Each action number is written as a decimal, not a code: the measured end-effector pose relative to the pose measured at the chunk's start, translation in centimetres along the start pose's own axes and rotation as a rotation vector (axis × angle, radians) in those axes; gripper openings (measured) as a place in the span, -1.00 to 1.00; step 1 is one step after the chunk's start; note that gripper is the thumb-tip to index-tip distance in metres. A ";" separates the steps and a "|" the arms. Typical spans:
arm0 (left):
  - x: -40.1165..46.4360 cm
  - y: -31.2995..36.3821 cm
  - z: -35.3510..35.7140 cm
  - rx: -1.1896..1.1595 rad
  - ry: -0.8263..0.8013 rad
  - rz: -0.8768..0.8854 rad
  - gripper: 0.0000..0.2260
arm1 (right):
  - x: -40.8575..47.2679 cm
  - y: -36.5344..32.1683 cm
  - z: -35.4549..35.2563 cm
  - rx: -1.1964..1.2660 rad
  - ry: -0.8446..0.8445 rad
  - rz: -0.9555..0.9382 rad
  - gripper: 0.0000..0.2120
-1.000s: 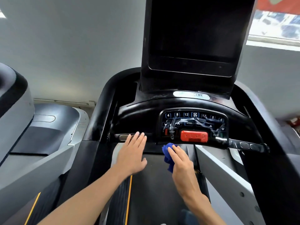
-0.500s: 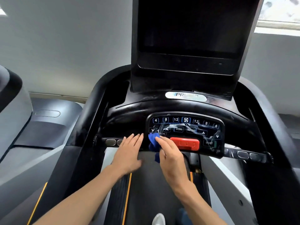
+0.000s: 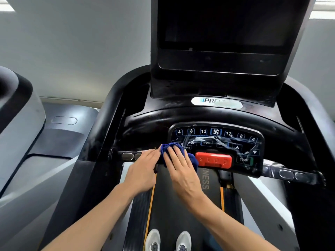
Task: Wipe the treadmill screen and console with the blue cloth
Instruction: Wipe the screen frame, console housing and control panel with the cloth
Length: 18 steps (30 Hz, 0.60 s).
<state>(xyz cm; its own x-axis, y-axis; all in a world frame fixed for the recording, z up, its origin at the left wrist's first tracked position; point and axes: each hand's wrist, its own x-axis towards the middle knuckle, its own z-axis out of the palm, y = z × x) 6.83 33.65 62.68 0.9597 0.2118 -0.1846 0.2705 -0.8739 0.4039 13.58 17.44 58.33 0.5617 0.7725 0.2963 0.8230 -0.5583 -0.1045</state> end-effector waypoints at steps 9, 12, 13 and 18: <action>0.4 0.6 -1.7 0.123 -0.016 0.017 -0.16 | 1.0 -1.8 -1.6 -0.011 0.026 0.371 -0.34; 0.7 0.2 -1.8 0.187 -0.058 0.042 -0.14 | 1.3 -2.8 -1.2 -0.024 -0.010 0.317 -0.40; 0.8 0.1 -1.9 0.211 -0.069 0.054 -0.14 | 2.5 -2.3 -1.5 -0.039 0.003 0.313 -0.41; 1.0 -0.2 -1.7 0.281 -0.078 0.098 -0.11 | 5.1 -0.5 -3.2 -0.070 0.075 0.548 -0.41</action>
<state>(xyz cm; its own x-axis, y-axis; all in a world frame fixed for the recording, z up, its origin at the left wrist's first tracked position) 7.89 34.82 63.95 0.9685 0.0956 -0.2298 0.1348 -0.9776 0.1614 15.78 20.74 62.92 0.8964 0.3412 0.2830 0.4030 -0.8932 -0.1996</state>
